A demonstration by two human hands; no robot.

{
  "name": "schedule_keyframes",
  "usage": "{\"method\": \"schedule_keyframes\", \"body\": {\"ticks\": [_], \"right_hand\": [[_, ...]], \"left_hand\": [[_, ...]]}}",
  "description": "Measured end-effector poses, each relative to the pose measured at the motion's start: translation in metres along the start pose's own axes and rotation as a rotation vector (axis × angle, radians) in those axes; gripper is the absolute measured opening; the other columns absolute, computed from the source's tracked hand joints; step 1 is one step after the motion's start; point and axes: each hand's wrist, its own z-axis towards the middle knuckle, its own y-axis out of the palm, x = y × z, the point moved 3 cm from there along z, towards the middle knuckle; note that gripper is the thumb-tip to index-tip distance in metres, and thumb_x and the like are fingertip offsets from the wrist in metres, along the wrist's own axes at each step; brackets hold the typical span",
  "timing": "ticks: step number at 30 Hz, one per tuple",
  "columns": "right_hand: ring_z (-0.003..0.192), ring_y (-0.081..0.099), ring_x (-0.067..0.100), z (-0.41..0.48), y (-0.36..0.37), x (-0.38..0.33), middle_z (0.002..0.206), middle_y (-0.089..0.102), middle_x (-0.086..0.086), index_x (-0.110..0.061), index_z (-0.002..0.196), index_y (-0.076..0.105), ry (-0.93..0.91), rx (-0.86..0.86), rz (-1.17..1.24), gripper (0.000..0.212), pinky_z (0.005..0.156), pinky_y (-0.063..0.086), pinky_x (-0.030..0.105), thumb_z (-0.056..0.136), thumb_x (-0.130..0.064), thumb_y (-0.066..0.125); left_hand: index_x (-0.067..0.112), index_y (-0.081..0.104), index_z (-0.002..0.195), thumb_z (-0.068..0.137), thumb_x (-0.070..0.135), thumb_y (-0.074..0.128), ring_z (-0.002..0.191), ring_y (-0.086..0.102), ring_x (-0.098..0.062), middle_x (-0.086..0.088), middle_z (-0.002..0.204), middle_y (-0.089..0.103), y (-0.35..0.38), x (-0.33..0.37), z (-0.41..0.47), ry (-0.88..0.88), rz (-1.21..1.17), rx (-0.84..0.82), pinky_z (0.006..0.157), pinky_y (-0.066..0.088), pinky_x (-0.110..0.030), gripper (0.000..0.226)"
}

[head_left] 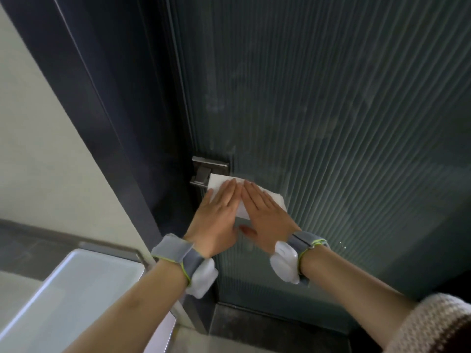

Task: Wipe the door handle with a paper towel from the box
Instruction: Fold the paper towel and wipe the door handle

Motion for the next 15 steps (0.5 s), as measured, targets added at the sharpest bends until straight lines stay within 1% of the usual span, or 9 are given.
{"method": "schedule_keyframes", "body": {"ticks": [3, 7, 10, 15], "right_hand": [[0.144, -0.014, 0.015, -0.009, 0.002, 0.006, 0.156, -0.016, 0.007, -0.010, 0.142, -0.014, 0.014, 0.016, 0.003, 0.078, 0.109, -0.014, 0.022, 0.092, -0.038, 0.040], [0.143, -0.015, 0.014, -0.006, 0.004, -0.002, 0.156, -0.016, 0.006, -0.012, 0.142, -0.014, 0.003, 0.024, 0.011, 0.080, 0.111, -0.014, 0.024, 0.092, -0.044, 0.038], [0.143, -0.014, 0.014, 0.002, 0.004, -0.010, 0.157, -0.015, 0.005, -0.011, 0.142, -0.014, -0.010, 0.018, 0.002, 0.079, 0.112, -0.013, 0.025, 0.092, -0.043, 0.038], [0.145, -0.011, 0.016, 0.027, 0.006, -0.034, 0.157, -0.011, 0.007, -0.009, 0.143, -0.010, -0.046, 0.011, 0.003, 0.080, 0.115, -0.011, 0.027, 0.091, -0.041, 0.042]], "left_hand": [[0.008, -0.009, 0.142, 0.088, 0.020, 0.041, 0.145, -0.009, -0.019, -0.008, 0.158, -0.008, 0.003, 0.008, 0.000, 0.021, 0.020, -0.014, 0.119, -0.002, -0.041, 0.075], [0.007, -0.012, 0.142, 0.088, 0.021, 0.040, 0.145, -0.009, -0.018, -0.008, 0.158, -0.010, 0.003, 0.000, -0.004, 0.027, 0.094, -0.005, 0.119, -0.002, -0.042, 0.075], [0.009, -0.012, 0.142, 0.089, 0.022, 0.040, 0.145, -0.009, -0.017, -0.007, 0.158, -0.010, 0.001, -0.011, -0.009, 0.021, 0.073, 0.004, 0.119, -0.004, -0.041, 0.075], [0.013, -0.010, 0.143, 0.086, 0.022, 0.042, 0.145, -0.007, -0.013, -0.003, 0.158, -0.010, -0.005, -0.043, -0.018, -0.051, 0.067, 0.036, 0.119, -0.002, -0.040, 0.078]]}}
